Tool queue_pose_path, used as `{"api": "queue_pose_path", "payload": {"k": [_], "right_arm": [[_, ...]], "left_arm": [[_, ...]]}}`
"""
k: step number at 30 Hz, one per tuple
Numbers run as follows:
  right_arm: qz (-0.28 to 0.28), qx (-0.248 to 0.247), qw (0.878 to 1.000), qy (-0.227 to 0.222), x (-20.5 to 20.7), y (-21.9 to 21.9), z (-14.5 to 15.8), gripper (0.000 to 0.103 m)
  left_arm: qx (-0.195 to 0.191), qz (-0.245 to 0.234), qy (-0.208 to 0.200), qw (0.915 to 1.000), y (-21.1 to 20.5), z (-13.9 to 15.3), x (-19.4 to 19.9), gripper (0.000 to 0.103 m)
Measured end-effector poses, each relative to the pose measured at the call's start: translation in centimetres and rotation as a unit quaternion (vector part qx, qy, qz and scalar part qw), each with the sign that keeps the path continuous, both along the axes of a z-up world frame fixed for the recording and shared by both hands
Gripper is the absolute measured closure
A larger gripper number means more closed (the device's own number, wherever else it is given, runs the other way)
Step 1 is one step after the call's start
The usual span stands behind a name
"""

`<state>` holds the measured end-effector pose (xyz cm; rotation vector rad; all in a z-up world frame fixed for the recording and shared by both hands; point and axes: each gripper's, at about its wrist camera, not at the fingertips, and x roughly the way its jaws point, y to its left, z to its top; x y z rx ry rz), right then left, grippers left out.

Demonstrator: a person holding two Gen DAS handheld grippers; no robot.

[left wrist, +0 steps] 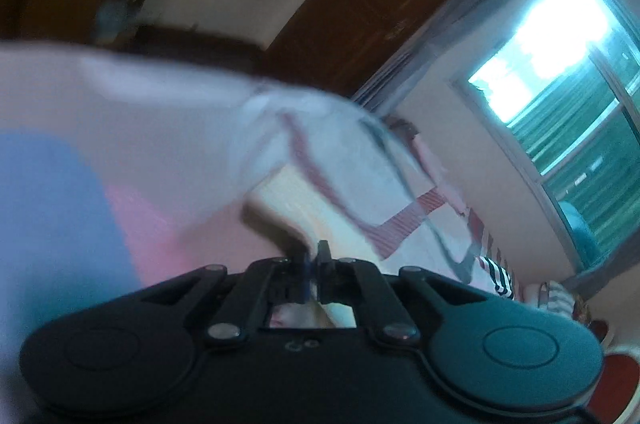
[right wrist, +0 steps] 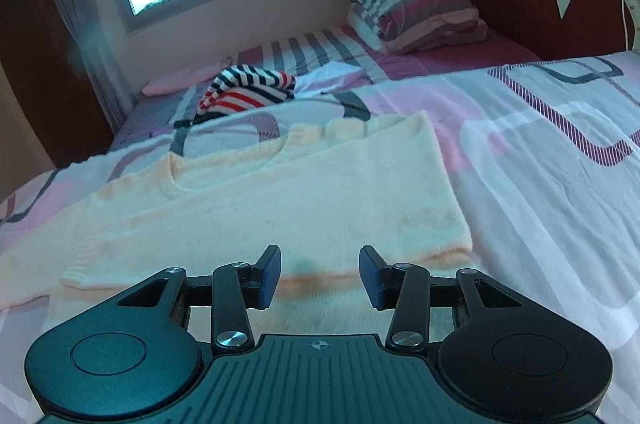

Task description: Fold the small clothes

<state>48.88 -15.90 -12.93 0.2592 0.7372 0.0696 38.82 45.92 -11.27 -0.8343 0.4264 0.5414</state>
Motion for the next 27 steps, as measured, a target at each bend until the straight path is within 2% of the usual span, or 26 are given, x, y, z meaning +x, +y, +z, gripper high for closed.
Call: {"api": "queue_pose_path", "payload": {"k": [2, 6, 8, 11, 16, 21, 24, 27], "right_arm": [[0.004, 0.005, 1.000, -0.008, 0.0, -0.3, 0.1, 0.059], [-0.002, 0.015, 1.000, -0.009, 0.2, -1.3, -0.3, 0.059], [-0.005, 0.019, 1.000, -0.008, 0.2, -1.8, -0.4, 0.059], [-0.009, 0.027, 1.000, -0.011, 0.2, -2.7, -0.4, 0.059], [-0.014, 0.037, 0.999, -0.017, 0.1, -3.9, -0.1, 0.059], [-0.019, 0.047, 0.998, -0.023, -0.2, -5.4, 0.3, 0.059], [-0.024, 0.056, 0.998, -0.026, -0.4, -6.3, 0.4, 0.059], [-0.028, 0.062, 0.997, -0.027, -0.8, -7.1, 0.5, 0.059]], "left_arm": [[0.009, -0.004, 0.003, 0.9999, -0.7, 0.6, 0.8, 0.101], [0.056, -0.039, -0.013, 0.9976, -4.0, 2.8, 1.9, 0.101], [0.075, -0.070, -0.023, 0.9945, -6.6, 3.8, 3.0, 0.101], [0.107, -0.132, -0.031, 0.9849, -11.8, 5.0, 4.9, 0.101], [0.160, -0.230, -0.029, 0.9595, -20.9, 5.6, 8.2, 0.101], [0.179, -0.304, -0.039, 0.9347, -28.4, 5.9, 10.2, 0.101], [0.187, -0.356, -0.026, 0.9153, -32.7, 5.5, 11.3, 0.101], [0.200, -0.407, -0.002, 0.8912, -36.9, 4.0, 12.2, 0.101]]}}
